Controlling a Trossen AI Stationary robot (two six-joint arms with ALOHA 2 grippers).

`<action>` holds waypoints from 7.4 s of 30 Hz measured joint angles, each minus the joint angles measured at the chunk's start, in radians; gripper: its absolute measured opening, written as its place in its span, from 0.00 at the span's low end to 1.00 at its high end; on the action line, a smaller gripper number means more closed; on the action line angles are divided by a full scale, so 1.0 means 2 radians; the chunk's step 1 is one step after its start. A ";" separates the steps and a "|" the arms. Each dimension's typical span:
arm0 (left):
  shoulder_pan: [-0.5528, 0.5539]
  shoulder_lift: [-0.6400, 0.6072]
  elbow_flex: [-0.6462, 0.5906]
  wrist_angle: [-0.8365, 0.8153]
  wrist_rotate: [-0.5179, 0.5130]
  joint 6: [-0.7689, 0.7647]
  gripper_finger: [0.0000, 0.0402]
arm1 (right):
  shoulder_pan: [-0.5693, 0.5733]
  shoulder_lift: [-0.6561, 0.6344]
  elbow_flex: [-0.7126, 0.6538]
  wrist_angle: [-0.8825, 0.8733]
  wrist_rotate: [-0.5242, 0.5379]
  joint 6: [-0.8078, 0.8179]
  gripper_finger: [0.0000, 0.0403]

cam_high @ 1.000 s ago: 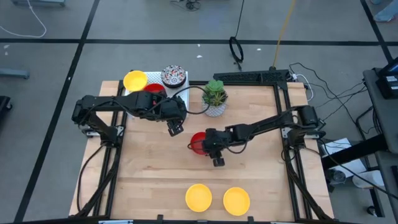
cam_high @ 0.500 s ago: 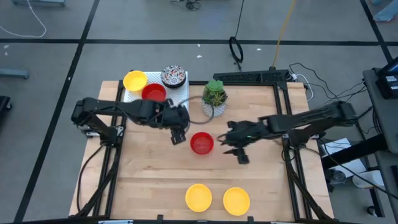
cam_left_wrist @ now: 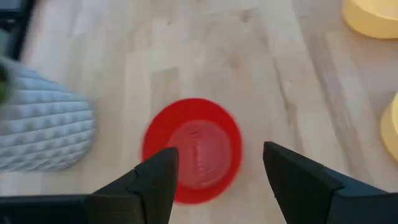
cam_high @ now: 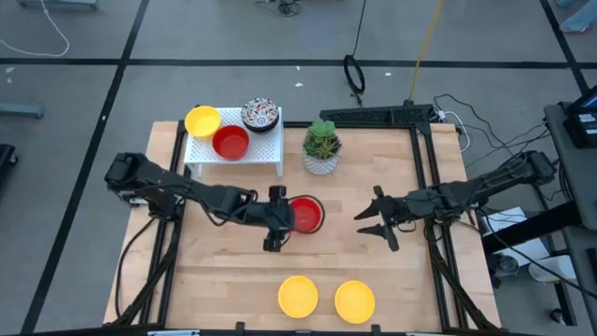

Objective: Pick & Place Mini bowls
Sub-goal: Stack the red bowl on top of the other red bowl on the shelf, then stack the yellow bowl on top of the other yellow bowl on the shelf

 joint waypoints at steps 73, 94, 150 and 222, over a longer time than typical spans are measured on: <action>0.186 -0.204 -0.030 -0.284 -0.161 -0.134 0.02 | 0.005 -0.003 -0.057 0.095 0.012 -0.047 0.36; 0.252 -0.152 -0.030 -0.266 -0.108 -0.081 0.01 | 0.005 -0.003 -0.059 0.094 0.013 -0.046 0.36; 0.168 -0.205 0.045 -0.228 -0.076 -0.173 0.50 | 0.055 0.090 0.088 -0.140 0.088 -0.010 0.36; 0.034 -0.205 0.045 -0.227 -0.074 -0.252 0.50 | -0.019 0.345 0.150 -0.030 -0.069 0.009 0.00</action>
